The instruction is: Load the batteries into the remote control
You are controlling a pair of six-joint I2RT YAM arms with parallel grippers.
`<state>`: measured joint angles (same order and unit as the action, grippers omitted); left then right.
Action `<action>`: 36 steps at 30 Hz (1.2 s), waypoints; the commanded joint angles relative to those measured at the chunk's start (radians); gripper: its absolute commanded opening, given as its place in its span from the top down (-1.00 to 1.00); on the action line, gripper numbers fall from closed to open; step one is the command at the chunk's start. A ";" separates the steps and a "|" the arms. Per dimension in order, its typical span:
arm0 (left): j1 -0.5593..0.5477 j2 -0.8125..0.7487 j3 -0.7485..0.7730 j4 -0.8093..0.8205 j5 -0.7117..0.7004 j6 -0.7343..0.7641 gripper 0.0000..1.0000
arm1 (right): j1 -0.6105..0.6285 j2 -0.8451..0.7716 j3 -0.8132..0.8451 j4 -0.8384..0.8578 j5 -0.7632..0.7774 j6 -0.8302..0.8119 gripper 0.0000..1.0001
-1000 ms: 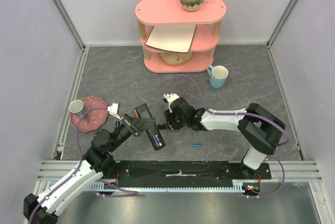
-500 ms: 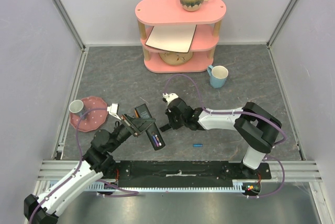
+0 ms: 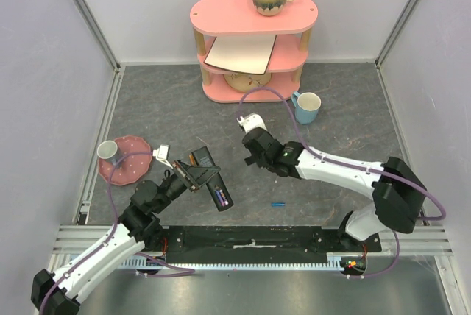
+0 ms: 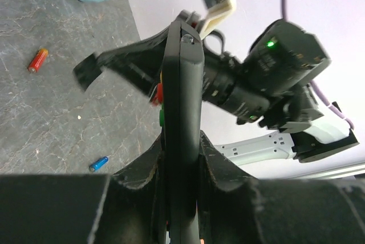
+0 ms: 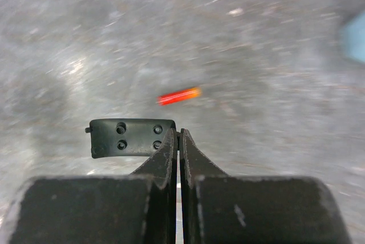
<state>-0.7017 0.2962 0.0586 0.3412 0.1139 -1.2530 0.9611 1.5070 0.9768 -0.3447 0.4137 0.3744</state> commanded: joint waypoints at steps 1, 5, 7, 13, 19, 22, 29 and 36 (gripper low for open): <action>0.004 0.009 -0.002 0.090 0.000 0.032 0.96 | 0.004 0.030 0.147 -0.315 0.417 -0.117 1.00; 0.004 0.011 -0.005 0.093 0.007 0.036 0.96 | 0.007 0.185 0.226 -0.542 0.693 -0.059 1.00; 0.004 0.008 -0.009 0.094 0.013 0.037 0.96 | 0.005 0.239 0.250 -0.605 0.766 -0.052 1.00; 0.004 -0.018 -0.019 0.079 0.030 0.041 0.96 | 0.007 0.383 0.362 -0.758 0.812 0.032 1.00; 0.004 -0.057 -0.037 0.062 0.040 0.037 0.96 | 0.011 0.407 0.364 -0.696 0.688 0.045 1.00; 0.004 -0.063 -0.046 0.062 0.049 0.027 0.96 | 0.002 0.366 0.326 -0.602 0.558 -0.011 1.00; 0.004 -0.084 -0.045 0.045 0.053 0.026 0.96 | -0.028 0.242 0.163 -0.346 0.248 -0.158 1.00; 0.004 -0.077 -0.045 0.038 0.056 0.024 0.96 | -0.085 0.209 0.071 -0.218 0.119 -0.184 1.00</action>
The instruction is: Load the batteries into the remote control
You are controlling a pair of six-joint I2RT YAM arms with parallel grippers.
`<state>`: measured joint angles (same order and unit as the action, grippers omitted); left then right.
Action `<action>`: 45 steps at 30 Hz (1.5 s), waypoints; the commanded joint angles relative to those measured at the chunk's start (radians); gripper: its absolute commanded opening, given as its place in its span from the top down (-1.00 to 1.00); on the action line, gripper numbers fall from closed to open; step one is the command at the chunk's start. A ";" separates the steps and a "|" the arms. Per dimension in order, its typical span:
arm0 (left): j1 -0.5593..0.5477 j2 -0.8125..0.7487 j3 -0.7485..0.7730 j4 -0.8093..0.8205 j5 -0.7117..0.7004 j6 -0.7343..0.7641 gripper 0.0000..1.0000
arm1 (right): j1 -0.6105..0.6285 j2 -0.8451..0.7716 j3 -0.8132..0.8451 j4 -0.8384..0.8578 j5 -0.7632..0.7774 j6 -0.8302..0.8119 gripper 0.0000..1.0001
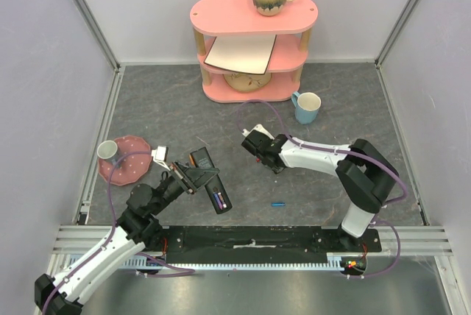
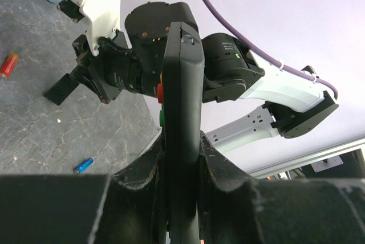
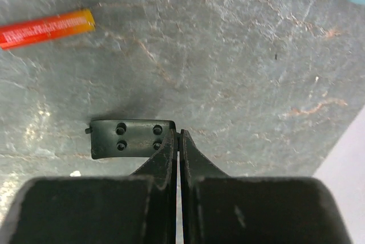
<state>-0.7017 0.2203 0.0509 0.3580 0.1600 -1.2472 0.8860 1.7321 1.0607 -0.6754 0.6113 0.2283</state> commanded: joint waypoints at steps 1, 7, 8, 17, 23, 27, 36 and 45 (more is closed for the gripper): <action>0.004 0.002 -0.037 0.021 0.007 0.019 0.96 | -0.009 -0.008 -0.011 0.112 -0.078 -0.037 0.96; 0.004 0.027 -0.025 0.021 0.012 0.028 0.96 | -0.010 -0.014 0.001 0.114 -0.073 -0.009 0.10; 0.004 0.028 -0.023 0.021 0.012 0.028 0.96 | -0.010 -0.019 0.004 0.112 -0.073 -0.003 0.03; 0.004 0.039 -0.025 0.025 0.015 0.028 0.96 | -0.024 -0.135 -0.017 0.121 -0.094 0.212 -0.13; 0.004 0.031 -0.034 0.030 0.022 0.019 0.96 | -0.056 -0.198 -0.151 0.229 -0.145 0.310 -0.07; 0.004 0.025 -0.040 0.029 0.024 0.015 0.96 | -0.084 -0.187 -0.185 0.263 -0.177 0.266 -0.04; 0.004 0.019 -0.051 0.029 0.018 0.006 0.96 | -0.137 -0.172 -0.246 0.356 -0.252 0.226 -0.06; 0.004 0.047 -0.051 0.045 0.018 0.008 0.96 | -0.142 -0.149 -0.266 0.395 -0.311 0.246 0.13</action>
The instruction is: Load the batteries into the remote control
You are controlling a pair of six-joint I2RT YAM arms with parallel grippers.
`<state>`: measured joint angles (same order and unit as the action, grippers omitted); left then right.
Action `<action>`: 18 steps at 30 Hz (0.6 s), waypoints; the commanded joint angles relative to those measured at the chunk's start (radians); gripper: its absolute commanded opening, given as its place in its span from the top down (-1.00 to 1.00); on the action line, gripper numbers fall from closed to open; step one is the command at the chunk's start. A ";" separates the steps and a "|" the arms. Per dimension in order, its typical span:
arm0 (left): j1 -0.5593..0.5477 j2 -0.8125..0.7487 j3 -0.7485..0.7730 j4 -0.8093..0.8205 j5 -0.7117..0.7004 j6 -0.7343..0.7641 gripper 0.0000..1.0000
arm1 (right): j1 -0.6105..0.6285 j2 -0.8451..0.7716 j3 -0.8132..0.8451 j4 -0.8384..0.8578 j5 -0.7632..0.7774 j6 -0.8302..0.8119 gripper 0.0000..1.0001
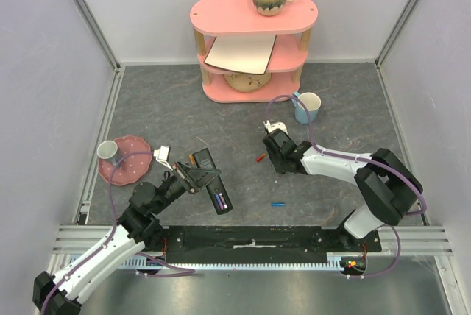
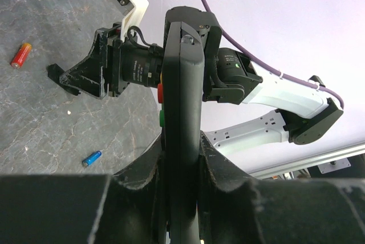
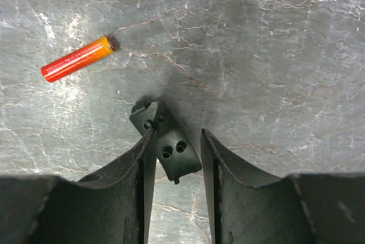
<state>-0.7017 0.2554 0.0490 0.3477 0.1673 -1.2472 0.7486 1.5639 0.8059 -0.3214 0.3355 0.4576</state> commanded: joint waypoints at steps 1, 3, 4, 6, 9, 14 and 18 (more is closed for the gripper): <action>0.004 0.010 -0.049 0.056 0.011 0.008 0.96 | -0.003 0.019 -0.016 0.042 -0.041 0.018 0.14; 0.004 0.013 -0.049 0.057 0.011 0.006 0.96 | -0.003 0.022 -0.028 0.047 -0.043 0.021 0.15; 0.004 0.012 -0.049 0.057 0.011 0.006 0.96 | -0.005 0.024 -0.031 0.047 -0.043 0.024 0.16; 0.004 0.011 -0.049 0.059 0.012 0.006 0.96 | -0.003 0.027 -0.043 0.053 -0.050 0.027 0.18; 0.004 0.010 -0.049 0.057 0.012 0.005 0.96 | -0.003 0.031 -0.059 0.062 -0.058 0.032 0.28; 0.004 0.011 -0.049 0.057 0.014 0.003 0.96 | -0.003 0.028 -0.070 0.068 -0.067 0.036 0.51; 0.004 0.013 -0.048 0.060 0.014 0.003 0.96 | -0.003 0.024 -0.070 0.067 -0.072 0.038 0.64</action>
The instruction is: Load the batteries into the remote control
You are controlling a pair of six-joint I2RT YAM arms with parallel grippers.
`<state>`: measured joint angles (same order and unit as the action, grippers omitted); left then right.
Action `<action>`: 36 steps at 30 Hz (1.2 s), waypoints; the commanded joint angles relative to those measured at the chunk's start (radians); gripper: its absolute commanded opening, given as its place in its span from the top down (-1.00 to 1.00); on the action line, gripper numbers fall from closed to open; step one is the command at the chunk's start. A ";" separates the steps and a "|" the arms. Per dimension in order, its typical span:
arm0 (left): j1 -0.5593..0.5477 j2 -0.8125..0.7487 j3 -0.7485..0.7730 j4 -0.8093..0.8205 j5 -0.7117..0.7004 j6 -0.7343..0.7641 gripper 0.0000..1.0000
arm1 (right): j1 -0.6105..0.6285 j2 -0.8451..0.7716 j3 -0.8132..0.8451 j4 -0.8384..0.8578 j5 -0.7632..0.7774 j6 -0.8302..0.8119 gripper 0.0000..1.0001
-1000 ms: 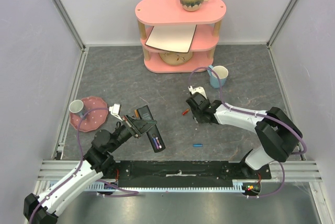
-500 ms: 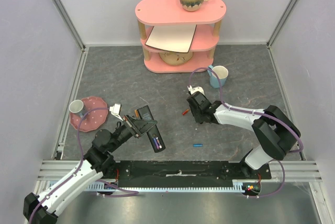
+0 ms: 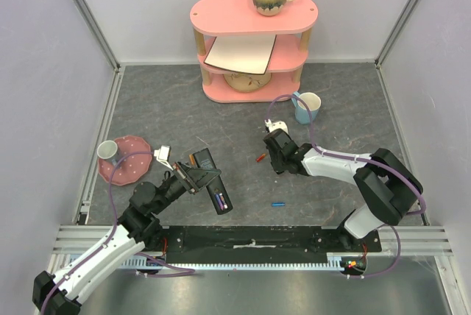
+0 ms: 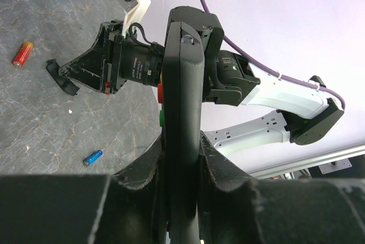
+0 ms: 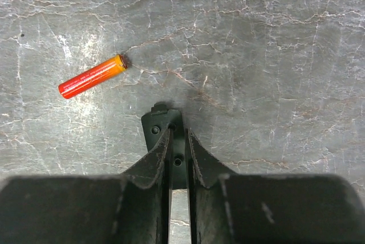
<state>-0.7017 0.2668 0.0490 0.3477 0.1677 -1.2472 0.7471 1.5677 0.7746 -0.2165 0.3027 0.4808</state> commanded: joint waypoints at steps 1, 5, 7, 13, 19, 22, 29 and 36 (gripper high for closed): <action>0.004 0.003 -0.049 0.060 0.012 0.003 0.96 | -0.002 0.015 -0.038 -0.037 -0.042 0.018 0.67; 0.004 0.006 -0.049 0.062 0.013 0.006 0.96 | -0.002 -0.003 -0.043 -0.041 -0.034 0.038 1.00; 0.004 0.006 -0.049 0.062 0.013 0.006 0.96 | -0.002 -0.023 -0.040 -0.047 -0.028 0.042 1.00; 0.004 0.012 -0.049 0.062 0.015 0.009 0.96 | -0.002 -0.098 -0.043 -0.067 -0.028 0.081 0.47; 0.004 0.029 -0.048 0.074 0.018 0.009 0.96 | -0.002 -0.146 -0.055 -0.060 -0.027 0.128 0.11; 0.004 0.040 -0.046 0.085 0.023 0.009 0.96 | -0.002 -0.124 -0.044 -0.061 -0.030 0.131 0.08; 0.004 0.026 -0.049 0.079 0.027 0.008 0.96 | -0.006 -0.084 -0.032 -0.060 -0.042 0.117 -0.10; 0.004 0.006 -0.049 0.070 0.023 0.000 0.96 | -0.026 -0.049 -0.017 -0.035 -0.059 0.068 -0.25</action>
<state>-0.7017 0.2901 0.0486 0.3695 0.1844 -1.2476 0.7345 1.4979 0.7280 -0.2844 0.2581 0.5758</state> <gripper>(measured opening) 0.265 0.620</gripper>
